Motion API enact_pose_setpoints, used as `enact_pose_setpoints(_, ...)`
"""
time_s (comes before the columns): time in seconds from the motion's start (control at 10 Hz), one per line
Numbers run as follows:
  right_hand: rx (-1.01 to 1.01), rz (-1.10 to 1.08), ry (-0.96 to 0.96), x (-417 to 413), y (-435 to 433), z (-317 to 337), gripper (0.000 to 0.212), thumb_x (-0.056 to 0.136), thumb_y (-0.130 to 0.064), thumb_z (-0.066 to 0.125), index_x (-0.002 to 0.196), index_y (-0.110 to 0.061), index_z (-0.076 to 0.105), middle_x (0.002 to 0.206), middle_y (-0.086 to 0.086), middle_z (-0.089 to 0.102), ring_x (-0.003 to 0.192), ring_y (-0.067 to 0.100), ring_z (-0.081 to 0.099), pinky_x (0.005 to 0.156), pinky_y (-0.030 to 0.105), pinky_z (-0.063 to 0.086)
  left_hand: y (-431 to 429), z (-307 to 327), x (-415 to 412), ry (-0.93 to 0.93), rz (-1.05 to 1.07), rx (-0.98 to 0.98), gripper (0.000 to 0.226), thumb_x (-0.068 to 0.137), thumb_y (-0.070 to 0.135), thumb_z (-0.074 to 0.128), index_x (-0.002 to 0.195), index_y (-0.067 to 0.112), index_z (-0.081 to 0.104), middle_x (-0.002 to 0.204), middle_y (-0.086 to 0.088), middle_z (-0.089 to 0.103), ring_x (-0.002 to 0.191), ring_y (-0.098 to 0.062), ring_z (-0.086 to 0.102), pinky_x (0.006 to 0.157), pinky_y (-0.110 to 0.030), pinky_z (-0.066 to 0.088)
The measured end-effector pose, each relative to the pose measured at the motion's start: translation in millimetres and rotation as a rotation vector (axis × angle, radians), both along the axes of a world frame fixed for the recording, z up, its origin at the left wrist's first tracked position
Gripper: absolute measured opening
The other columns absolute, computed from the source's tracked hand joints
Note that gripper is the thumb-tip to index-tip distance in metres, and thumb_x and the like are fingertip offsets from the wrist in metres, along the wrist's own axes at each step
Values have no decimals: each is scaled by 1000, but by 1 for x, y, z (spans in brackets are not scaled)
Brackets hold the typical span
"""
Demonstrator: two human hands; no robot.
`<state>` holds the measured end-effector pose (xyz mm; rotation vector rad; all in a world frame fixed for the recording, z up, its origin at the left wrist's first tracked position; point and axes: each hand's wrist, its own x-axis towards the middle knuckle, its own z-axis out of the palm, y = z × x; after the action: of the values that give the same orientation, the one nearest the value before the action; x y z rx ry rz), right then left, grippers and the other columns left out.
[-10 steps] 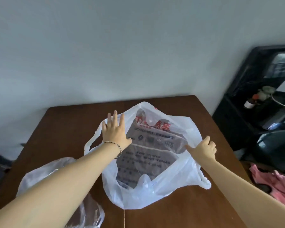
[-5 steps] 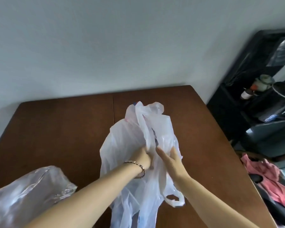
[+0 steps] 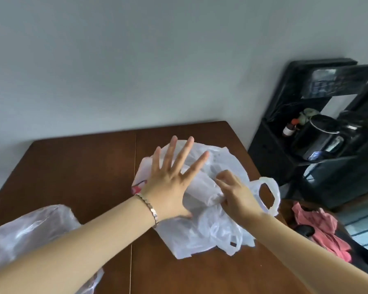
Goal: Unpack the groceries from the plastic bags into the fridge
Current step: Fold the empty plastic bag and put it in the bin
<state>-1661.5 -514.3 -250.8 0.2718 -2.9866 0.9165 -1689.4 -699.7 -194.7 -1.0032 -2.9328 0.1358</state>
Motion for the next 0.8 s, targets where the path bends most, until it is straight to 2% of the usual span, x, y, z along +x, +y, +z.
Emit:
enact_pose_setpoints(0.1, -221, 161, 72, 13, -12, 22, 38, 66, 14, 51, 95, -7, 63, 93, 13, 58, 75, 23, 59, 56, 16, 45, 18, -6, 21, -235, 45, -77, 131, 69, 63, 67, 131, 32, -45, 135, 4, -54, 144, -32, -8, 110, -43, 27)
enact_pose_setpoints(0.2, -760, -59, -79, 25, -18, 38, 18, 87, 4, 52, 87, -14, 55, 83, -6, 49, 71, -1, 53, 62, 5, 39, 40, -12, 36, -465, 201, 360, 97, 82, 33, 66, 149, 26, -4, 156, 2, 1, 141, -15, 21, 106, -25, 32)
enact_pose_setpoints(0.3, -429, 49, 114, 28, -5, 34, 34, 76, 6, 58, 98, -20, 53, 96, -6, 47, 91, 7, 47, 77, 19, 43, 50, -13, 33, -465, 371, 500, 56, 88, 14, 58, 140, 17, 37, 133, -4, 53, 117, -19, 53, 93, -25, 41)
enact_pose_setpoints(0.4, -16, 131, -36, 33, 24, 46, 93, 71, -36, 79, 142, -27, 21, 140, -7, 28, 129, 11, 25, 110, 31, 28, 46, -15, 26, -462, 477, 595, 44, 90, 5, 56, 133, 11, 48, 114, -5, 59, 95, -17, 51, 78, -23, 40)
enact_pose_setpoints(0.5, 253, 41, -292, 41, 57, 42, 134, 56, -64, 77, 143, -41, -22, 156, -11, -13, 145, 20, -12, 117, 51, -3, 44, -9, 25, -514, 459, 773, 18, 91, 7, 55, 99, 22, 58, 88, 6, 53, 80, -11, 47, 62, -11, 36)
enact_pose_setpoints(0.6, 203, -25, -449, 42, 67, 20, 135, 59, -60, 79, 145, -36, -21, 159, -6, -3, 147, 26, -4, 117, 54, -7, 56, 3, 34, -833, 442, 1138, 26, 94, 8, 52, 69, 15, 56, 57, 7, 56, 56, -7, 52, 56, -17, 44)
enact_pose_setpoints(0.7, -77, -60, -550, 49, 57, 3, 87, 68, -55, 76, 139, -37, 28, 134, -15, 48, 130, 18, 44, 112, 39, 34, 69, 9, 45, -1064, 466, 1366, 34, 95, 0, 47, 62, 10, 48, 41, 8, 52, 40, -3, 51, 44, -15, 44)
enact_pose_setpoints(0.8, -348, -222, -632, 52, 53, -7, 41, 76, -53, 69, 109, -34, 53, 101, -11, 64, 95, 12, 63, 83, 23, 54, 69, 3, 39, -957, 451, 1355, 33, 92, 0, 52, 62, 11, 47, 39, 11, 50, 37, -1, 51, 40, -13, 43)
